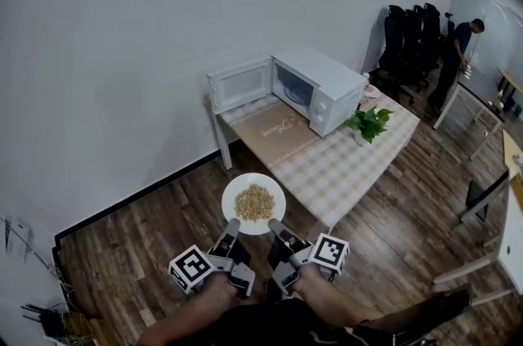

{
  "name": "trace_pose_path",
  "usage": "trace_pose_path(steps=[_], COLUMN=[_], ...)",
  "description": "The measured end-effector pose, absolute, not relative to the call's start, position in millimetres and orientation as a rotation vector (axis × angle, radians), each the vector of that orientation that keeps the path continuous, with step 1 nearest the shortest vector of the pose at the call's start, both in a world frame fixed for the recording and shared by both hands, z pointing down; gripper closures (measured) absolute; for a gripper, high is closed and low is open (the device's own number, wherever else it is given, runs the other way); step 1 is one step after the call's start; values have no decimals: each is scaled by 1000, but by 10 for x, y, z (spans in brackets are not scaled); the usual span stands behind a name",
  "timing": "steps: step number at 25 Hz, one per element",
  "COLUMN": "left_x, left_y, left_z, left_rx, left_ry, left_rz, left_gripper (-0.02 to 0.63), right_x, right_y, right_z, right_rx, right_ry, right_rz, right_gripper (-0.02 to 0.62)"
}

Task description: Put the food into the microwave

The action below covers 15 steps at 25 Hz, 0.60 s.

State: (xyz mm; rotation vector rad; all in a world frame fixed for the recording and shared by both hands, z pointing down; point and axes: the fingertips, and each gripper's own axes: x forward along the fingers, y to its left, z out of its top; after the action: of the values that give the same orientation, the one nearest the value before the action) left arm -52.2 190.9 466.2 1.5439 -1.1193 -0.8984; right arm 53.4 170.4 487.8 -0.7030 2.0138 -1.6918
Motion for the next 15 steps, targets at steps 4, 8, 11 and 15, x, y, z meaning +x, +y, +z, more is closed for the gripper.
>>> trace_pose_path(steps=[4, 8, 11, 15], left_x=[-451, -389, -307, -173], left_y=[1588, 1321, 1113, 827], left_z=[4657, 4647, 4631, 4598], left_rx=[1530, 1524, 1528, 1539], left_ry=[-1125, -1143, -1154, -1147], left_rz=[-907, -899, -892, -894], left_gripper=[584, 584, 584, 584], right_x=[593, 643, 739, 854], right_y=[1383, 1109, 906, 628], right_z=[4885, 4856, 4864, 4866], right_rx=[-692, -660, -667, -652], right_ry=[2004, 1988, 1975, 1962], right_rz=[-1713, -1733, -1739, -1734], right_gripper=[571, 571, 571, 571])
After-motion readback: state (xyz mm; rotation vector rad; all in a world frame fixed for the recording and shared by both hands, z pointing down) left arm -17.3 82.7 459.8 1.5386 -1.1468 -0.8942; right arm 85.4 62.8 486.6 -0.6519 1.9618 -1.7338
